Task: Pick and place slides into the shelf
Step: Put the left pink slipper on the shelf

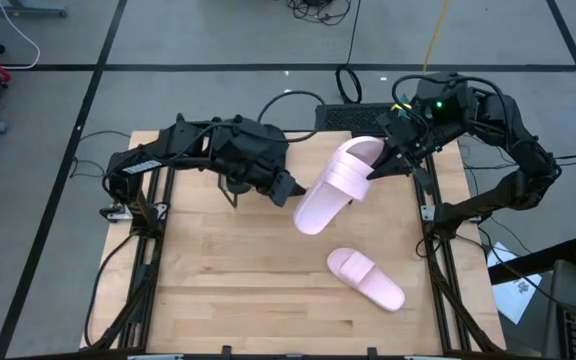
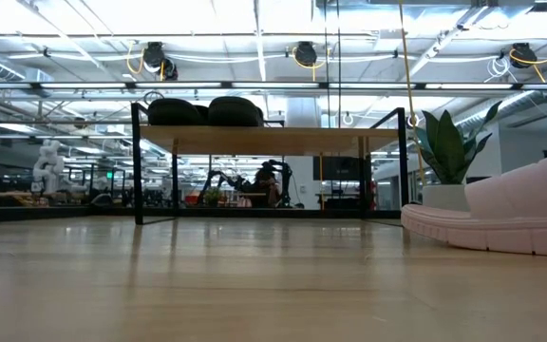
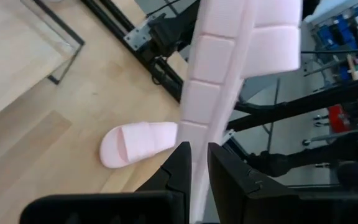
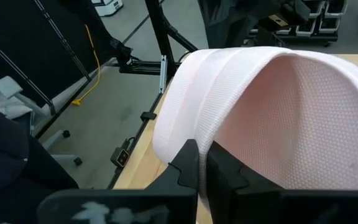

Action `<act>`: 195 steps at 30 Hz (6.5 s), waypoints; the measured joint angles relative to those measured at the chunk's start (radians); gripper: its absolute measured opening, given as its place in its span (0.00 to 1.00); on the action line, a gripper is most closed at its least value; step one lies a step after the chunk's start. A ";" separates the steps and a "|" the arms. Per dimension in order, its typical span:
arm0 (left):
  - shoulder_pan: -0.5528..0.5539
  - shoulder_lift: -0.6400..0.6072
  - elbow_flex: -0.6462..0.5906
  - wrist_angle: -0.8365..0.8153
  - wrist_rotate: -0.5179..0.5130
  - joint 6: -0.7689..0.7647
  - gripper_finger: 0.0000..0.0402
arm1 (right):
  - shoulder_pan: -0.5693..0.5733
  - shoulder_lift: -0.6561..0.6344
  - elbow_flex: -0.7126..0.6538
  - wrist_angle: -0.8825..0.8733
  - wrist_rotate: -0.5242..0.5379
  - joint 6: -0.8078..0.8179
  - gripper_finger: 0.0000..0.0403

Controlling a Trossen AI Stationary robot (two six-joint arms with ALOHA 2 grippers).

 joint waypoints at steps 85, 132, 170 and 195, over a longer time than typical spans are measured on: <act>0.001 0.040 0.000 -0.124 0.148 -0.160 0.16 | 0.000 0.031 -0.001 0.002 0.019 0.022 0.00; 0.002 0.049 -0.044 -0.140 0.078 -0.184 0.60 | 0.000 0.031 -0.001 -0.003 -0.022 0.051 0.00; -0.085 -0.007 -0.153 0.020 0.067 -0.097 0.58 | -0.001 0.031 0.000 0.004 -0.032 0.075 0.00; -0.028 -0.003 -0.153 0.039 0.072 -0.036 0.58 | 0.000 0.031 0.000 0.015 -0.037 0.093 0.00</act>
